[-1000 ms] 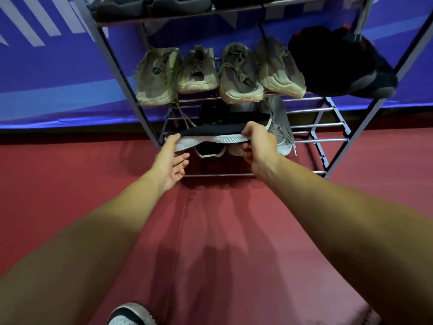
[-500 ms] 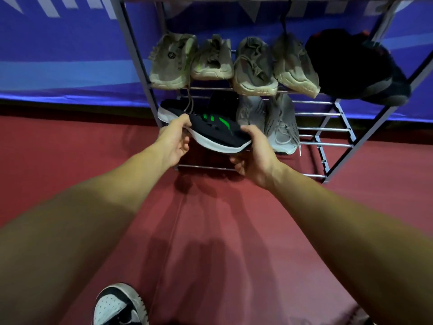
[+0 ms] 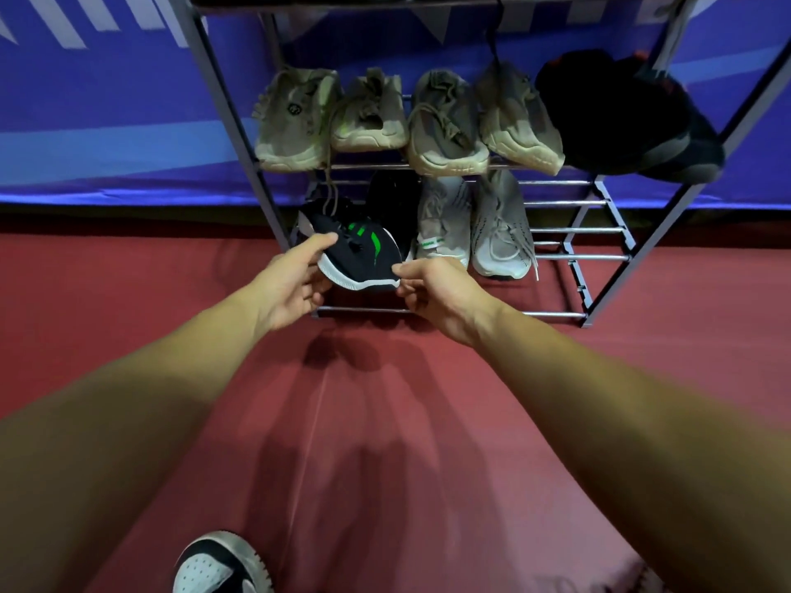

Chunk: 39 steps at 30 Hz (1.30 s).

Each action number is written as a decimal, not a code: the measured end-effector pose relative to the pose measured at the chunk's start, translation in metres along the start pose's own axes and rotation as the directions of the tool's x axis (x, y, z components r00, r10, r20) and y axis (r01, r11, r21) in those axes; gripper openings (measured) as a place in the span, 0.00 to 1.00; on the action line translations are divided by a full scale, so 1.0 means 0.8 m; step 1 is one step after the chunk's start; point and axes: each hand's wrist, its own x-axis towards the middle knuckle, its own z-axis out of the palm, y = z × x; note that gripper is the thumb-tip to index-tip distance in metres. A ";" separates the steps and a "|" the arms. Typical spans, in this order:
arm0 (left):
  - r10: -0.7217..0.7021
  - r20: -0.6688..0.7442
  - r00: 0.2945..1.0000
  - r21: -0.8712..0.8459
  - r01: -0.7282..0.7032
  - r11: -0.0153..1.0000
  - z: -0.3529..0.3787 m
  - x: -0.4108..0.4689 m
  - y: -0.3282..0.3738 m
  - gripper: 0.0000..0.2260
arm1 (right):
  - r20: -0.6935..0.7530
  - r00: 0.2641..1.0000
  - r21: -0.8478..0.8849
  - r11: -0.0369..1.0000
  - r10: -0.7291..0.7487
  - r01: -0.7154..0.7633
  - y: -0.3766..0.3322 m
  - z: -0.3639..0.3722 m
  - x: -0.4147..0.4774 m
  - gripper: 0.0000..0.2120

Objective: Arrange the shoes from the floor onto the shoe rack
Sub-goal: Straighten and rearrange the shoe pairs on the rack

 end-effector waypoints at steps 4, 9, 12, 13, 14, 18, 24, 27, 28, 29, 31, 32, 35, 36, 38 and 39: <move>0.025 0.091 0.996 -0.050 -0.021 0.999 -0.011 -0.005 -0.002 0.09 | -0.030 0.999 0.023 0.999 -0.038 0.039 0.007 0.017 0.006 0.08; -0.001 0.182 0.983 -0.070 0.014 0.997 -0.016 -0.011 -0.001 0.06 | -0.066 0.995 0.042 0.996 -0.075 0.078 0.003 0.043 0.018 0.06; 0.022 0.171 0.985 -0.123 -0.001 0.992 -0.014 -0.009 0.006 0.09 | -0.090 0.991 0.032 0.994 -0.104 0.107 0.003 0.052 0.026 0.11; 0.036 0.138 0.990 -0.127 -0.019 0.992 -0.013 -0.007 0.009 0.10 | -0.083 0.991 0.026 0.993 -0.109 0.111 0.003 0.054 0.027 0.12; 0.051 0.095 0.994 -0.121 -0.039 0.992 -0.011 -0.005 0.011 0.10 | -0.071 0.992 0.020 0.994 -0.107 0.109 0.003 0.055 0.028 0.12; 0.081 -0.048 0.996 -0.098 -0.085 0.992 -0.007 0.001 0.015 0.07 | -0.025 0.999 -0.052 0.998 -0.045 0.043 -0.002 0.059 0.032 0.06; 0.087 -0.119 0.989 -0.104 -0.100 0.990 -0.016 0.012 0.009 0.04 | -0.075 0.996 -0.105 0.994 -0.052 0.044 0.002 0.071 0.048 0.08; 0.078 -0.109 0.991 -0.178 -0.096 0.979 -0.022 0.018 0.003 0.04 | -0.120 0.991 -0.040 0.998 -0.059 0.054 0.000 0.083 0.057 0.08; 0.070 -0.104 0.992 -0.197 -0.090 0.976 -0.024 0.019 0.002 0.05 | -0.126 0.990 -0.028 0.998 -0.057 0.054 0.000 0.086 0.060 0.09; 0.058 -0.096 0.994 -0.197 -0.076 0.977 -0.025 0.019 0.000 0.05 | -0.130 0.990 -0.034 0.998 -0.061 0.057 0.001 0.088 0.062 0.10; 0.029 -0.059 0.998 -0.175 -0.039 0.984 -0.024 0.019 -0.007 0.06 | -0.148 0.986 -0.090 0.994 -0.077 0.064 0.006 0.088 0.067 0.14; 0.018 -0.038 0.999 -0.173 -0.024 0.985 -0.023 0.019 -0.010 0.06 | -0.161 0.983 -0.115 0.991 -0.084 0.066 0.010 0.089 0.069 0.15; 0.021 -0.072 0.997 -0.193 -0.035 0.981 -0.019 0.026 -0.010 0.06 | -0.193 0.977 -0.139 0.988 -0.094 0.068 0.018 0.095 0.079 0.13; 0.031 -0.104 0.994 -0.204 -0.052 0.977 -0.018 0.029 -0.007 0.07 | -0.200 0.975 -0.130 0.989 -0.097 0.071 0.019 0.097 0.082 0.12; 0.043 -0.163 0.986 -0.250 -0.083 0.965 -0.016 0.035 0.001 0.07 | -0.187 0.978 -0.102 0.992 -0.092 0.074 0.016 0.100 0.086 0.09; 0.045 -0.187 0.981 -0.271 -0.095 0.958 -0.015 0.036 0.005 0.07 | -0.174 0.981 -0.088 0.994 -0.086 0.071 0.014 0.101 0.086 0.06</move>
